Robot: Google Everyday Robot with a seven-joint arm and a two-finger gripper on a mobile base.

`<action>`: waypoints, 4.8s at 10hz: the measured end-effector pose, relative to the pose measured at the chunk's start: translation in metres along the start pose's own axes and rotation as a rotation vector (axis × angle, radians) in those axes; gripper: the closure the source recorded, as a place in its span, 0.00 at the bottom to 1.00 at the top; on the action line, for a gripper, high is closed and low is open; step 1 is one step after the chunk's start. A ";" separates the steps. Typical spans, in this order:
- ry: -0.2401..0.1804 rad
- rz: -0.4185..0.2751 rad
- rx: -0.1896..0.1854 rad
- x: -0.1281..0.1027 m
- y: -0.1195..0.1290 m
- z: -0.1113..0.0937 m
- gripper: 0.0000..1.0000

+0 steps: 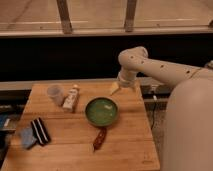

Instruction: Place the bottle in the ceramic bowl

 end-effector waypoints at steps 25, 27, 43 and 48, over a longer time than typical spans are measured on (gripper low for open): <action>-0.020 -0.259 -0.079 -0.106 0.166 0.031 0.20; -0.022 -0.288 -0.048 -0.105 0.172 0.033 0.20; 0.104 -0.393 -0.156 -0.132 0.262 0.100 0.20; 0.174 -0.404 -0.162 -0.127 0.273 0.130 0.20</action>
